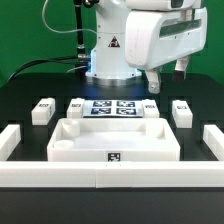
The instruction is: Assemble desk
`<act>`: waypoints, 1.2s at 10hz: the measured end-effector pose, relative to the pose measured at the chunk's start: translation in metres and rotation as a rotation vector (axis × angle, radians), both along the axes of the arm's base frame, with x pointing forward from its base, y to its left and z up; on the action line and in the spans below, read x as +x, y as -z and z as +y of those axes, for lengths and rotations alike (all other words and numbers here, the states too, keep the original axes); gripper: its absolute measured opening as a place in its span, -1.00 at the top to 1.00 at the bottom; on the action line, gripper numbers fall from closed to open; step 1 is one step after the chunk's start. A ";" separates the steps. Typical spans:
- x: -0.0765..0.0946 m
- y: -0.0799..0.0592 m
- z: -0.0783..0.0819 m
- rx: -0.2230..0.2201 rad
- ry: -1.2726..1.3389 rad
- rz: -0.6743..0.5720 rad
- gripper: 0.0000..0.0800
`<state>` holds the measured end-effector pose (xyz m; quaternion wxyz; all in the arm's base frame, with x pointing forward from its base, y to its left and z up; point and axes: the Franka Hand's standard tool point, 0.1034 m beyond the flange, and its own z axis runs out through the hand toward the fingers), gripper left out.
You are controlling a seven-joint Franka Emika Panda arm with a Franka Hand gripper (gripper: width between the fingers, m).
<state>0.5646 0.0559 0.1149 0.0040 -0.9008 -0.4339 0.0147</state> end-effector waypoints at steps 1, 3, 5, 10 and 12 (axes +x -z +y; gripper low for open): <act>0.000 0.000 0.000 0.000 0.000 0.000 -0.62; 0.000 0.000 0.000 0.000 0.000 0.001 -0.62; 0.000 0.001 0.000 0.000 0.000 0.001 -0.62; -0.004 0.000 -0.009 0.001 -0.088 0.003 -0.62; -0.032 0.005 -0.049 0.014 -0.486 0.024 -0.62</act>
Offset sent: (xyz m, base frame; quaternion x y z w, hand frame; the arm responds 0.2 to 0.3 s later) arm 0.0000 0.0000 0.0000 0.0000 0.0000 0.0000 1.0000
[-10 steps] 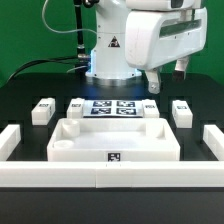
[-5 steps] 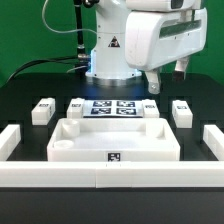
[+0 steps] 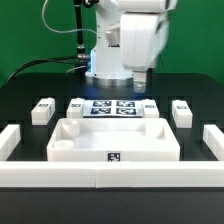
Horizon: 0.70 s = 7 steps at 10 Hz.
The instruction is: Assemble desk
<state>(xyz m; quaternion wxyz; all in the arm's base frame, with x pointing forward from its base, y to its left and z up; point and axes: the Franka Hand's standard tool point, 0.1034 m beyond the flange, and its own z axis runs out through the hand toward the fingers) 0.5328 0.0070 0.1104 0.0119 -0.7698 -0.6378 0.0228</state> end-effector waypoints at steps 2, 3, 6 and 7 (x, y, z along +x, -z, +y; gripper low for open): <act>-0.004 0.004 -0.013 0.005 -0.125 0.005 -0.62; -0.004 0.005 -0.013 0.009 -0.186 0.006 -0.62; -0.006 0.007 -0.015 0.009 -0.181 0.010 -0.62; -0.011 0.018 -0.023 0.017 -0.203 -0.001 -0.62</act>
Offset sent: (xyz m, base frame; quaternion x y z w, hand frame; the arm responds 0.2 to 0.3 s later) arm 0.0000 0.0000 0.0000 0.0000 0.0000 -0.0650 0.9979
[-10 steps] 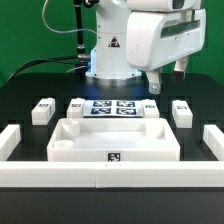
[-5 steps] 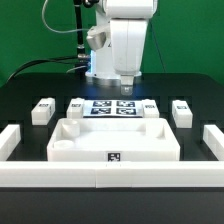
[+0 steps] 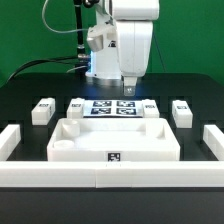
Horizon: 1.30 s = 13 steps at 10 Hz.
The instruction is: Assemble desk
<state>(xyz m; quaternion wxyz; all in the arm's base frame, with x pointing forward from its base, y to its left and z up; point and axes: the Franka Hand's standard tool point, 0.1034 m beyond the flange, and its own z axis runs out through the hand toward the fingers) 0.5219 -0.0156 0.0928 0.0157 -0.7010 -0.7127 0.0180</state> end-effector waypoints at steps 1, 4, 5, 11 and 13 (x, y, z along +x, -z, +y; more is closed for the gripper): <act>-0.011 0.017 -0.008 0.005 0.015 0.005 -0.62; -0.031 0.066 -0.014 0.024 0.035 0.018 -0.62; -0.036 0.077 -0.016 0.028 0.040 0.025 -0.62; -0.036 0.081 -0.016 0.028 0.070 0.002 0.42; -0.035 0.081 -0.016 0.028 0.070 -0.002 0.86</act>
Offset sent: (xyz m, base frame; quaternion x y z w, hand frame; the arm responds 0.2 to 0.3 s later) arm -0.0191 0.0023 -0.0541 -0.0104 0.0376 0.0131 0.9992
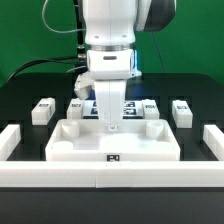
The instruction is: Assemble desk
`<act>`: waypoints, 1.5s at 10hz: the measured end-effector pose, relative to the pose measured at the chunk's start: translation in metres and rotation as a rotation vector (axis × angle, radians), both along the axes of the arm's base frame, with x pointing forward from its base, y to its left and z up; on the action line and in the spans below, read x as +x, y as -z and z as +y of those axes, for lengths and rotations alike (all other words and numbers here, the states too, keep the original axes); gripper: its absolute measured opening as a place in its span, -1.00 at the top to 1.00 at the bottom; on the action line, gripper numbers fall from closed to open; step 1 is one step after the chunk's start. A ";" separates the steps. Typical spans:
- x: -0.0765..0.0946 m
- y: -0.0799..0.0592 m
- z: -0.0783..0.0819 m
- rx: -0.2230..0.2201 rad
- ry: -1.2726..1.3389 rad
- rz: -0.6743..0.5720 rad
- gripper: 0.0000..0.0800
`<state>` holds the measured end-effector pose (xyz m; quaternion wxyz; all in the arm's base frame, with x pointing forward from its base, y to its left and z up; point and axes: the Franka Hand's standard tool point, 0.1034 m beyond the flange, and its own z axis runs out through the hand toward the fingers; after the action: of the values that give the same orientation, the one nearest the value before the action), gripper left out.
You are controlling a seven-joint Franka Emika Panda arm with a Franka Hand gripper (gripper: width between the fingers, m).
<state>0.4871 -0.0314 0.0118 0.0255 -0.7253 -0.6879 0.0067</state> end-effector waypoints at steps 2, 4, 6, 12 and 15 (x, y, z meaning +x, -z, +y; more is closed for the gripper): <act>0.000 0.000 0.000 0.000 0.000 0.000 0.86; 0.000 0.000 0.000 0.000 0.000 -0.001 0.86; 0.000 0.000 0.000 0.000 0.000 -0.001 0.86; 0.030 0.000 0.049 0.037 -0.015 -0.017 0.86; 0.031 0.000 0.068 0.038 -0.009 0.013 0.86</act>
Offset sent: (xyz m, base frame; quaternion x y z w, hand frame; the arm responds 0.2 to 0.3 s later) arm 0.0000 0.0000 0.0000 0.0000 0.0000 0.0000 1.0000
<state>0.5181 0.0361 0.0114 0.0438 -0.7214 -0.6911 -0.0015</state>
